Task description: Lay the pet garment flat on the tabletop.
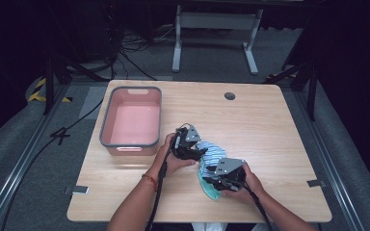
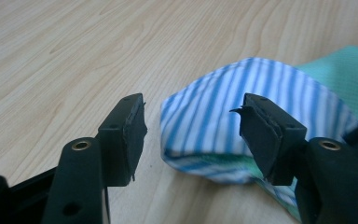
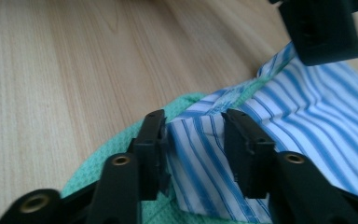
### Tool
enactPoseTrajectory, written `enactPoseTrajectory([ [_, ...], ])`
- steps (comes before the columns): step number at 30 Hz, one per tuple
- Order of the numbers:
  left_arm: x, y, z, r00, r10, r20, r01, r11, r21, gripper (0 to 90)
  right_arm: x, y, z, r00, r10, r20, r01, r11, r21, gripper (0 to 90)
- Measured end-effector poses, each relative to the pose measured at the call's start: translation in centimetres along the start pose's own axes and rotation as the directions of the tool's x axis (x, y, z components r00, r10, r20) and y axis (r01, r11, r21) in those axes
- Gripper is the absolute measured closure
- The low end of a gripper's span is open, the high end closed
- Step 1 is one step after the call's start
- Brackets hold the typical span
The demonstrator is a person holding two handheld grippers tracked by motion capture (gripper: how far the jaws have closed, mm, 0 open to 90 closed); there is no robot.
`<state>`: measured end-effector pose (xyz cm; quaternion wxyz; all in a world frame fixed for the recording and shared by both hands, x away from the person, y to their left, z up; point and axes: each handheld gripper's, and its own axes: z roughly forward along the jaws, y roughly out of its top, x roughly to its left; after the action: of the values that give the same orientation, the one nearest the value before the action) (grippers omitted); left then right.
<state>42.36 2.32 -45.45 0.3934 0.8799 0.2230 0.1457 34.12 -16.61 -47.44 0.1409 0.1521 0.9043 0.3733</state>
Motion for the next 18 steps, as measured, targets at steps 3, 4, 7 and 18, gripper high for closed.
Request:
enactPoseTrajectory([
  [3, 0.0, -0.1, 1.2, 0.9995, -0.016, -0.028, 0.017, 0.9995, 0.027, 41.4, 0.0, -0.2, 0.0, 1.0000, -0.006, 0.007, 0.006, 1.000, -0.001, 73.3],
  [4, 0.1, -0.1, 1.3, 0.9996, -0.019, -0.022, 0.019, 0.9996, 0.020, 41.4, -0.1, -0.2, -0.1, 1.0000, -0.004, -0.004, 0.004, 1.000, 0.000, 76.7],
  [7, 0.3, -0.1, 1.4, 0.9994, -0.032, -0.013, 0.032, 0.9995, 0.002, 39.8, -0.1, -0.3, -0.3, 0.9999, -0.007, -0.012, 0.007, 1.000, -0.003, 85.8],
  [18, 0.3, 0.0, -1.1, 0.9996, -0.026, -0.012, 0.026, 0.9988, -0.041, 34.5, -1.2, -0.3, -4.2, 0.9999, 0.011, -0.007, -0.011, 0.998, -0.058, 87.0],
])
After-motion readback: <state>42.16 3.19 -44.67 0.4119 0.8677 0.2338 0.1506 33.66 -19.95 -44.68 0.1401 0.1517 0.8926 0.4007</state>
